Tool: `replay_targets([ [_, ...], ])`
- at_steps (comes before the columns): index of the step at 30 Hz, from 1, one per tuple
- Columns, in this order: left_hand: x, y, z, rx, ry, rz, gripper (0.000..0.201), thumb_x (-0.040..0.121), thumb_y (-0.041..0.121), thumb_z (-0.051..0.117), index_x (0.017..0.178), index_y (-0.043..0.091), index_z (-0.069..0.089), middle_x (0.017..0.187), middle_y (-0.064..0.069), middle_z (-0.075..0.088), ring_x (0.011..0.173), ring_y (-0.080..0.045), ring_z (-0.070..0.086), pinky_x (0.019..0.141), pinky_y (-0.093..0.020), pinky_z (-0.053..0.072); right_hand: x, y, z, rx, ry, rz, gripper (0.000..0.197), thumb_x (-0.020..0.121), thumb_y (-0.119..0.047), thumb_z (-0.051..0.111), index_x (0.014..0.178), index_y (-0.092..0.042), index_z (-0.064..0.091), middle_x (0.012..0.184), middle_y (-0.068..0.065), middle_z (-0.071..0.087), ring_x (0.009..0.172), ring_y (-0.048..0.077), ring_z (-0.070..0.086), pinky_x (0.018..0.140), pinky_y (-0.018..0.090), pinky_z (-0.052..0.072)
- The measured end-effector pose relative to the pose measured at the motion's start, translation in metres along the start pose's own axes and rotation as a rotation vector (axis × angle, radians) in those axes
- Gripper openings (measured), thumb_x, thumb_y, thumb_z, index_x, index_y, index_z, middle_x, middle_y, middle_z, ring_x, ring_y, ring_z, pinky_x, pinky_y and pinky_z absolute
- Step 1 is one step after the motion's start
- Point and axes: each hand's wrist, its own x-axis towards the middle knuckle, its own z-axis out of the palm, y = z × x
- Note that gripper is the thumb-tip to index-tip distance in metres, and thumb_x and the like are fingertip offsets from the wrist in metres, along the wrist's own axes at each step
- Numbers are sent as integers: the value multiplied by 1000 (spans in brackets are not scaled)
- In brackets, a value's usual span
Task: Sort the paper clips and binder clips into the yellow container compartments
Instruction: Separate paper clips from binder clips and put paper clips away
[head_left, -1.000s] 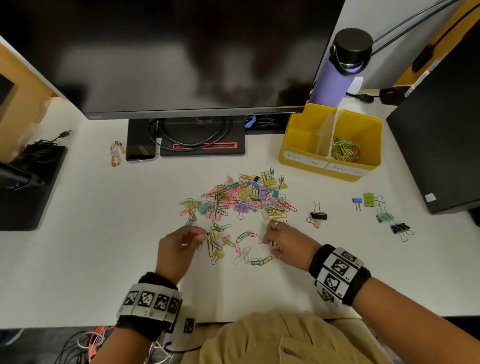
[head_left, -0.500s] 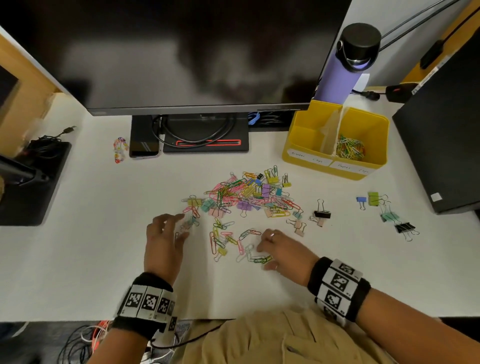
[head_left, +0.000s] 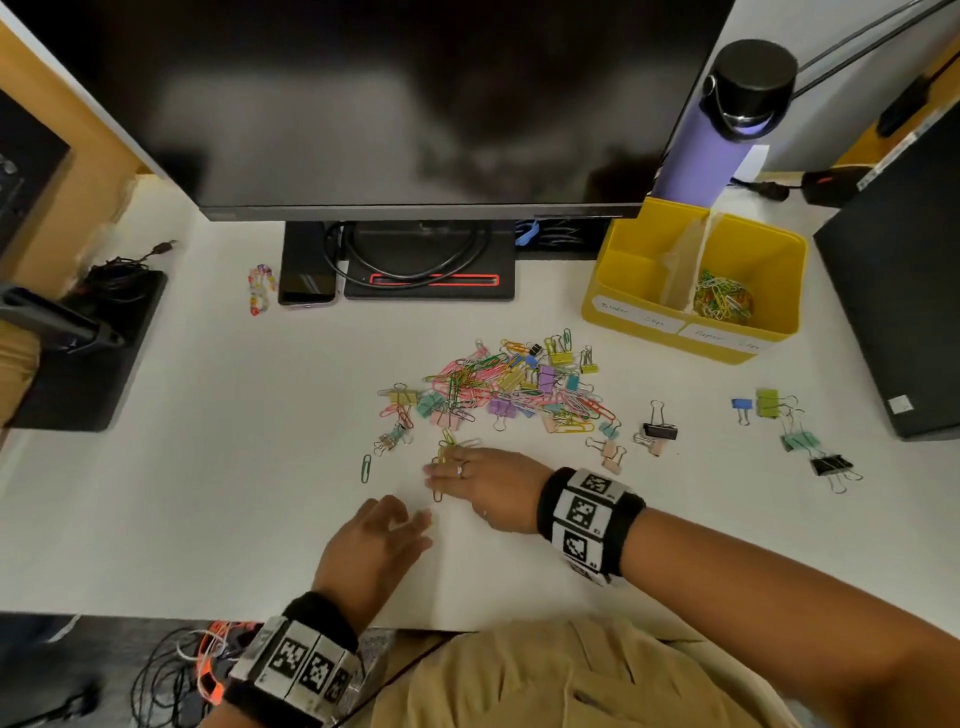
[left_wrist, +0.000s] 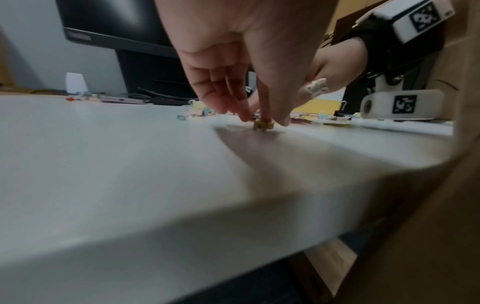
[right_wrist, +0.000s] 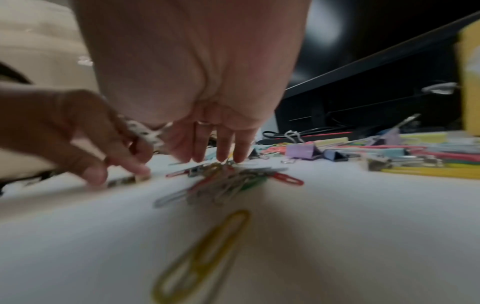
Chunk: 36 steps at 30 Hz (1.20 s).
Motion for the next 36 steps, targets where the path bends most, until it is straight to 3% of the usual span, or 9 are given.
replay_targets([
  [5, -2, -35, -7, -217, 103, -264, 15, 72, 32, 72, 74, 17, 76, 86, -7, 68, 65, -25, 65, 58, -27, 53, -27, 12, 16, -147, 64, -79, 49, 68, -13, 69, 116, -6, 60, 126, 11, 61, 118, 20, 58, 107, 35, 35],
  [10, 12, -30, -12, -143, 151, -367, 24, 78, 15, 70, 97, 1, 71, 99, -16, 71, 88, -35, 67, 76, -40, 56, -55, 22, 20, -59, 202, -67, 31, 65, -14, 74, 95, -16, 69, 111, 4, 71, 97, 19, 68, 81, 30, 57],
  [15, 16, -3, -7, 105, -50, -351, 49, 81, 33, 35, 99, 4, 70, 99, -9, 73, 95, -31, 69, 82, -43, 54, -15, 14, 4, 60, 187, 87, 45, 93, -16, 44, 137, -6, 36, 151, 11, 30, 140, 24, 27, 115, 32, 23],
  [18, 17, 10, -7, 156, -78, -329, 50, 79, 32, 32, 95, 7, 72, 94, -5, 74, 91, -28, 69, 82, -41, 54, -10, 13, 0, 18, 121, 146, 47, 98, -18, 32, 142, -4, 24, 155, 9, 17, 144, 22, 14, 118, 29, 9],
  [24, 25, 32, 2, 142, -179, -90, 44, 75, 25, 36, 92, 10, 72, 96, -6, 72, 84, -23, 69, 67, -30, 60, -69, 35, 28, 92, 234, 82, 46, 78, -8, 67, 121, -13, 56, 129, 6, 60, 118, 23, 57, 91, 37, 54],
  [27, 39, 44, -2, 36, -122, -5, 41, 78, 27, 38, 93, 11, 73, 104, -10, 70, 90, -24, 70, 70, -30, 61, -93, 44, 27, 285, 259, 223, 54, 84, -20, 63, 134, -17, 43, 143, 5, 41, 133, 20, 37, 106, 23, 30],
  [31, 53, 64, 1, -243, -203, 12, 77, 84, 57, 36, 146, 12, 22, 155, -10, 18, 143, -24, 19, 114, -25, 18, -97, 45, 19, 320, 156, 367, 79, 74, -34, 72, 140, -20, 30, 146, 3, 28, 134, 20, 24, 109, 24, 22],
  [34, 57, 82, 10, -132, -270, 32, 100, 73, 71, 17, 147, 8, -5, 158, -8, -3, 146, -24, -9, 113, -24, -9, -83, 36, 19, 210, 124, 331, 76, 72, -36, 72, 137, -22, 36, 140, 6, 37, 126, 24, 33, 103, 35, 32],
  [36, 56, 84, 15, -93, -273, -18, 92, 85, 63, 30, 146, 5, -6, 158, -9, -5, 146, -22, -10, 111, -21, -12, -74, 34, 20, 125, 132, 315, 61, 76, -31, 68, 131, -23, 43, 131, 6, 44, 117, 26, 39, 93, 39, 40],
])
